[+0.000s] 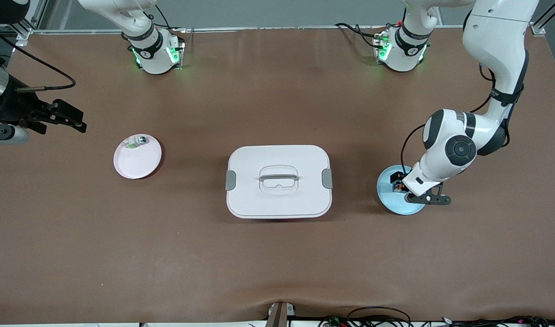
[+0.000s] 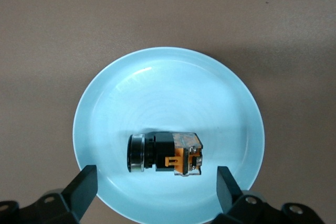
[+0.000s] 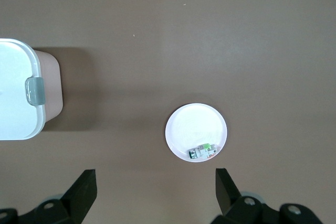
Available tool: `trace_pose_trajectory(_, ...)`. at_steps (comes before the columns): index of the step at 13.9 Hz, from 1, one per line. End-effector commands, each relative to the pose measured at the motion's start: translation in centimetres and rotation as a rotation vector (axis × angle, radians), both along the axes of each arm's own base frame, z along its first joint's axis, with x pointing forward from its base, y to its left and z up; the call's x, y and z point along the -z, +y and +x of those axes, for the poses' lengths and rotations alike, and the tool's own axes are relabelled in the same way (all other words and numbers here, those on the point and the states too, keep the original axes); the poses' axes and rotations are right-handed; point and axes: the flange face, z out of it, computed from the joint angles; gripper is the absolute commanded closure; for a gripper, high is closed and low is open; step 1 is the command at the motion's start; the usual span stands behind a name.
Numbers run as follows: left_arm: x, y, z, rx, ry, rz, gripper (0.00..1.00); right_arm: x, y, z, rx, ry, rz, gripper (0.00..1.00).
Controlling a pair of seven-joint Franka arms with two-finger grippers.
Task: Transfer orange switch to right arm and place
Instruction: 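Lower the left gripper and grasp the black-and-orange switch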
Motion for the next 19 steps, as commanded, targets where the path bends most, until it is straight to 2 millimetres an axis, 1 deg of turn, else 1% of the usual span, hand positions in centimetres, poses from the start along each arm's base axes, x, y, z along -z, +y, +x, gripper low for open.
trace_pose_trajectory(1, 1.4, 0.1, 0.0, -0.001, -0.013, 0.008, 0.0, -0.8, 0.0, -0.6, 0.013, -0.009, -0.007, 0.0)
trace_pose_trajectory(6, 3.6, 0.0, -0.2, -0.003, 0.004, 0.001, 0.0, -0.5, 0.2, -0.3, 0.01, -0.019, -0.008, 0.0)
trace_pose_trajectory(9, 4.5, 0.0, -0.3, -0.003, 0.013, 0.0, 0.0, -0.5, 0.2, -0.3, 0.01, -0.019, -0.008, 0.0)
trace_pose_trajectory(14, 5.0, -0.1, -0.2, -0.002, 0.005, -0.006, 0.0, -0.3, -0.2, -0.2, 0.016, -0.013, -0.007, 0.0)
trace_pose_trajectory(18, 5.0, -0.1, -0.1, -0.003, -0.011, -0.011, 0.0, -0.2, -1.2, -0.1, 0.018, -0.009, -0.009, 0.0)
trace_pose_trajectory(19, 5.1, -0.2, -0.1, -0.003, -0.011, -0.011, 0.08, -0.3, -1.4, -0.1, 0.022, -0.004, -0.009, 0.0)
